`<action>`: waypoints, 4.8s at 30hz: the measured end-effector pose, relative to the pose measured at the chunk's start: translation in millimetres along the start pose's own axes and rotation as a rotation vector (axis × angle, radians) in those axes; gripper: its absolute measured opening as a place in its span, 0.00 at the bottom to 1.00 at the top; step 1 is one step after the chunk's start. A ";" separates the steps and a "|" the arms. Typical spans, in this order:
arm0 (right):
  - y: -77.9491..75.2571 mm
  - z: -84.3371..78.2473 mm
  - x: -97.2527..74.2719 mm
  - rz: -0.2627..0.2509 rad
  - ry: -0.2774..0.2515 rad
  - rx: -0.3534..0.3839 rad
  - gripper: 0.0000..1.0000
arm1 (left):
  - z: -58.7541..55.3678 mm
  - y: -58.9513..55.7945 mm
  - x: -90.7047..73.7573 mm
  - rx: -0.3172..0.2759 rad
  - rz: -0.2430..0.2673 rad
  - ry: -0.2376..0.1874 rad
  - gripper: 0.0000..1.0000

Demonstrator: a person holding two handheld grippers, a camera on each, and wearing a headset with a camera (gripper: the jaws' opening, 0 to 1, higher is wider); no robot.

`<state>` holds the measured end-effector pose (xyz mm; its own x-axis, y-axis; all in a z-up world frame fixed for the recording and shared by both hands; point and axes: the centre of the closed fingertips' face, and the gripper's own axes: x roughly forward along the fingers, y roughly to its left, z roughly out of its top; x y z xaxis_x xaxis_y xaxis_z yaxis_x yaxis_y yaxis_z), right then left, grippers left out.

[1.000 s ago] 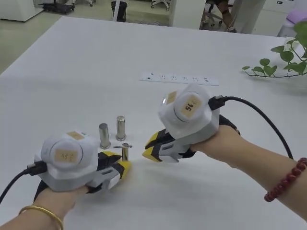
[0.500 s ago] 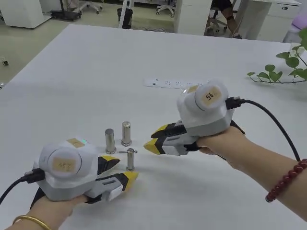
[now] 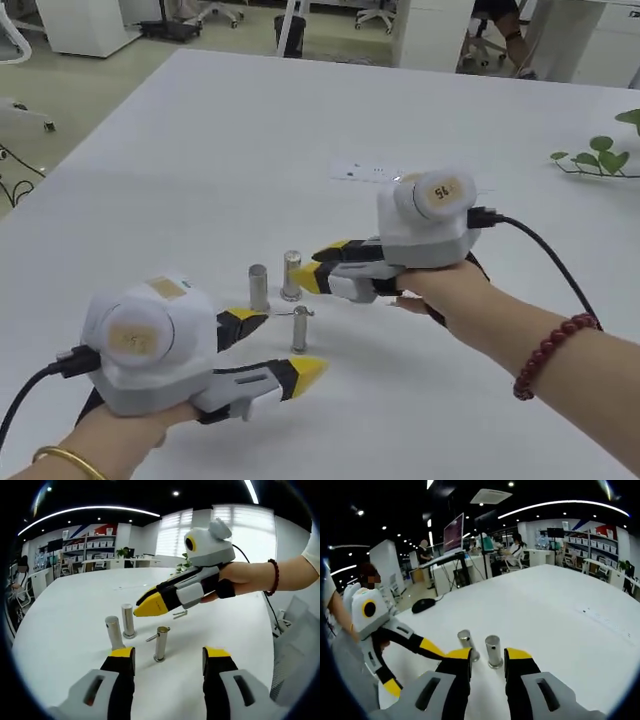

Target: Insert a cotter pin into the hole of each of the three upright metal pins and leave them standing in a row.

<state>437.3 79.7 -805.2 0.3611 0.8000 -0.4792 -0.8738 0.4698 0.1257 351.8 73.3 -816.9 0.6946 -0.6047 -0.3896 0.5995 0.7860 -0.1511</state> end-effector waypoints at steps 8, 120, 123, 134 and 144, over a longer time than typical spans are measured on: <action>-1.6 1.2 17.6 0.008 -0.045 0.078 0.26 | 4.1 -1.0 -7.2 -0.015 0.005 -0.018 0.64; 63.8 -61.9 -79.0 0.345 0.072 -0.208 0.25 | 21.4 -39.1 -42.3 0.060 -0.018 -0.055 0.81; 64.3 -59.2 -84.3 0.344 0.071 -0.177 0.26 | 19.7 -38.3 -42.0 0.058 -0.017 -0.049 0.82; 57.9 -49.5 -104.4 0.313 0.078 -0.083 0.36 | 19.1 -38.6 -40.9 0.057 -0.018 -0.049 0.87; 36.5 -54.1 -122.0 0.250 0.116 -0.082 0.35 | 17.8 -42.0 -39.2 0.066 -0.028 -0.043 0.89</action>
<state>343.8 -21.0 -789.2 0.0959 0.8367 -0.5391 -0.9560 0.2284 0.1843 306.5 61.6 -779.1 0.6925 -0.6327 -0.3466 0.6431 0.7591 -0.1009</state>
